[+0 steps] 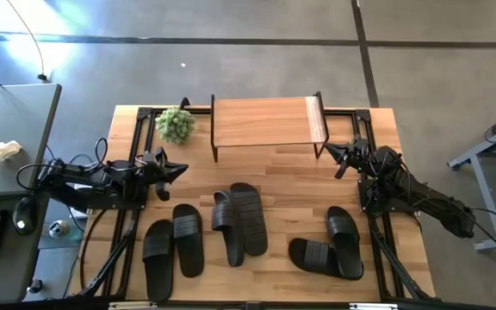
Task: Pick and place slides into the shelf
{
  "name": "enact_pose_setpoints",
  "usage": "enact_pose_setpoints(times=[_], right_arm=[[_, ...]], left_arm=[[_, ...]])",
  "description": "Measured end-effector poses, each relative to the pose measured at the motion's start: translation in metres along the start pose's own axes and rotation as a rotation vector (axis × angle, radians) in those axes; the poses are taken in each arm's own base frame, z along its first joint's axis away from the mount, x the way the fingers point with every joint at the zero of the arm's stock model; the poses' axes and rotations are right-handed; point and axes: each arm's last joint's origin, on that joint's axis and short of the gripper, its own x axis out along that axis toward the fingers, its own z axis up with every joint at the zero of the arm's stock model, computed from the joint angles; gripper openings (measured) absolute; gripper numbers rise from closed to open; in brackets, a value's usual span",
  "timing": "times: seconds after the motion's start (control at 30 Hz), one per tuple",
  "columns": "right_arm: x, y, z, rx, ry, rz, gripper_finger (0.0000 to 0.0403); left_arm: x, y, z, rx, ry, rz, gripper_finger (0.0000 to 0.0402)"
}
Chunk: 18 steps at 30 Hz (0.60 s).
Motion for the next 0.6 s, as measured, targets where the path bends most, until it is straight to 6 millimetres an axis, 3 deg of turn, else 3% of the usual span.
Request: enact_pose_setpoints(times=[0.6], right_arm=[[0.0, 0.0, -0.0001, 0.0, 0.0, 0.0, 0.0]], left_arm=[[0.0, 0.0009, 0.0005, -0.002, -0.012, 0.033, 0.0001]])
